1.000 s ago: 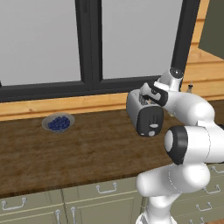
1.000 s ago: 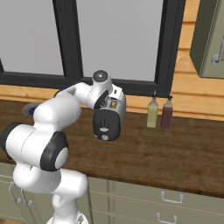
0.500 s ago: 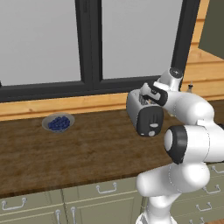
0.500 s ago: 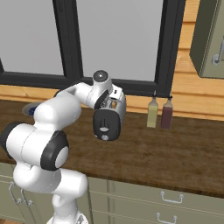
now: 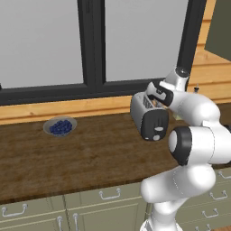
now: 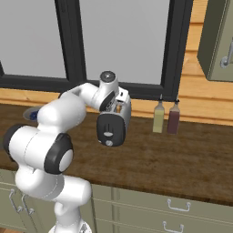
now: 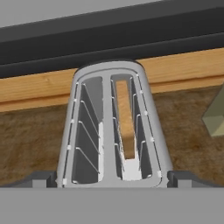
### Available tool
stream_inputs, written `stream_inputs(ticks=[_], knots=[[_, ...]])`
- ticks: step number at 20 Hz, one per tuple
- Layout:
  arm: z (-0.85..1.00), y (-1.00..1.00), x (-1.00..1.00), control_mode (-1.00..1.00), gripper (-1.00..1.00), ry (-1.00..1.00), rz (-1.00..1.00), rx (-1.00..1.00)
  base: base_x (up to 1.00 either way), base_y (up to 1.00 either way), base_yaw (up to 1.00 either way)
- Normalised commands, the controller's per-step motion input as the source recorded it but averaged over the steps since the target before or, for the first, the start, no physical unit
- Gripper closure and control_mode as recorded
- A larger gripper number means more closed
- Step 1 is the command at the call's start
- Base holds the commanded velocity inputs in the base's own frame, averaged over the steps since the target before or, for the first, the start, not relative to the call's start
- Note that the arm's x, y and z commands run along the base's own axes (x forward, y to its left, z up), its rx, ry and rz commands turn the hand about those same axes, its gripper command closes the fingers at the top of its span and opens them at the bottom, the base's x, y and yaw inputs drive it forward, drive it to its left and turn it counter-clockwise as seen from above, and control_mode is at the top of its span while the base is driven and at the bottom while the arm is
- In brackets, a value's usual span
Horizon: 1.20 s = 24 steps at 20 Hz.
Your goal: Start the toaster. Once the lever pops up, take the bread to the plate on the dining counter.
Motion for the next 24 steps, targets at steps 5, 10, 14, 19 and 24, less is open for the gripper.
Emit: stream_inputs(ticks=[5, 10, 14, 19, 24], knots=[[-0.13, 0.0, 0.01, -1.0, -1.0, 0.0, 0.07, -0.05, 0.0, 0.0, 0.0], [-0.27, 0.0, 0.0, -1.0, -1.0, 0.0, 0.04, -0.06, 0.0, 0.0, 0.0], [-0.05, 0.0, 0.03, -1.0, -1.0, 0.0, 0.01, 0.0, 0.0, 0.0, 0.0], [0.0, 0.0, 0.16, -1.0, -1.0, 0.0, 0.0, 0.0, 0.0, 0.0, 0.0], [0.0, 0.0, 0.37, -1.0, -1.0, 0.01, 0.0, 0.0, 0.0, 0.0, 0.0]])
